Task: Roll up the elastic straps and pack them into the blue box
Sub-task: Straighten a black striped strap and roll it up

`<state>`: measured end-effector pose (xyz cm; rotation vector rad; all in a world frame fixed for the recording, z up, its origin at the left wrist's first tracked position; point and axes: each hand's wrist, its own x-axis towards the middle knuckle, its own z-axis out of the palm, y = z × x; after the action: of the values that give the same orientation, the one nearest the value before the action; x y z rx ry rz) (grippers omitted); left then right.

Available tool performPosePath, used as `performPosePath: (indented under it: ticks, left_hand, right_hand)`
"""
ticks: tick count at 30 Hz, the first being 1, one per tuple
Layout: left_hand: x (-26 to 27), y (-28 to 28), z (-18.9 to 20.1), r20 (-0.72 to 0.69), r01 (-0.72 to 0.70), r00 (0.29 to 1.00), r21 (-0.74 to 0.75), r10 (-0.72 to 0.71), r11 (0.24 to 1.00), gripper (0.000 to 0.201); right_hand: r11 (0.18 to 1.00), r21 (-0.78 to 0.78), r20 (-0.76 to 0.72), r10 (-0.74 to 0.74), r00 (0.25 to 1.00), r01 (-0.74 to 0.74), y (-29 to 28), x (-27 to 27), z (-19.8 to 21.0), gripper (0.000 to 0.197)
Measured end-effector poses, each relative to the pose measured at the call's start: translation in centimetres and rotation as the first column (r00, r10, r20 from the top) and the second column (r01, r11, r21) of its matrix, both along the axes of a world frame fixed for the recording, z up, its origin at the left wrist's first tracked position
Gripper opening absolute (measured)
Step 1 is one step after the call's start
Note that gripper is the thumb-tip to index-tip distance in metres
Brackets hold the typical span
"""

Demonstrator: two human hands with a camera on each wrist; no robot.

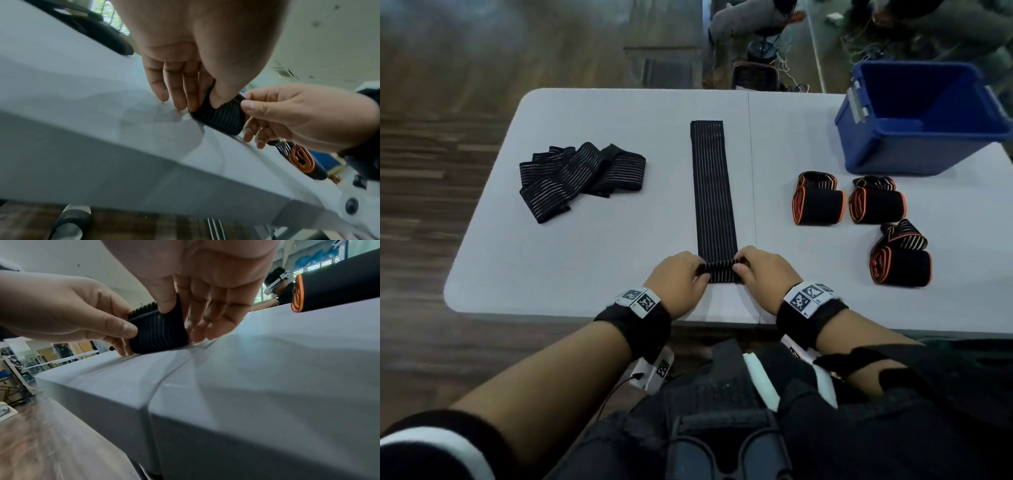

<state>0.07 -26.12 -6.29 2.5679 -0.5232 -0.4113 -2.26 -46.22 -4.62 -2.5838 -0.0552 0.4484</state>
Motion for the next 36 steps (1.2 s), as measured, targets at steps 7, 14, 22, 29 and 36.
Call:
performPosePath:
  ticks: [7, 14, 22, 29, 36]
  left_hand:
    - [-0.7, 0.3, 0.3, -0.077, -0.096, 0.993, -0.132, 0.086, 0.987, 0.036]
    - [-0.3, -0.1, 0.4, 0.036, 0.001, 0.999, -0.051, 0.001, 0.999, 0.010]
    - [0.6, -0.3, 0.0, 0.092, 0.022, 0.996, -0.019, -0.020, 1.000, 0.007]
    - [1.1, -0.8, 0.0, 0.039, -0.060, 0.997, -0.032, 0.061, 0.998, 0.006]
    - [2.0, -0.8, 0.4, -0.013, -0.076, 0.997, -0.028, 0.076, 0.997, 0.008]
  right_hand:
    - [0.997, 0.060, -0.018, -0.044, 0.999, 0.045, 0.2, -0.3, -0.5, 0.019]
    - [0.997, 0.063, 0.032, -0.038, 0.999, 0.036, 0.1, 0.1, -0.7, 0.025]
    - [1.000, 0.010, 0.055, 0.024, 0.998, -0.025, 0.9, 0.0, -1.7, 0.031]
    - [0.996, -0.044, 0.071, 0.086, 0.994, -0.083, 1.0, 0.9, -1.1, 0.018]
    - [0.993, -0.109, -0.024, 0.046, 0.999, -0.048, 1.7, 2.6, 0.0, 0.016]
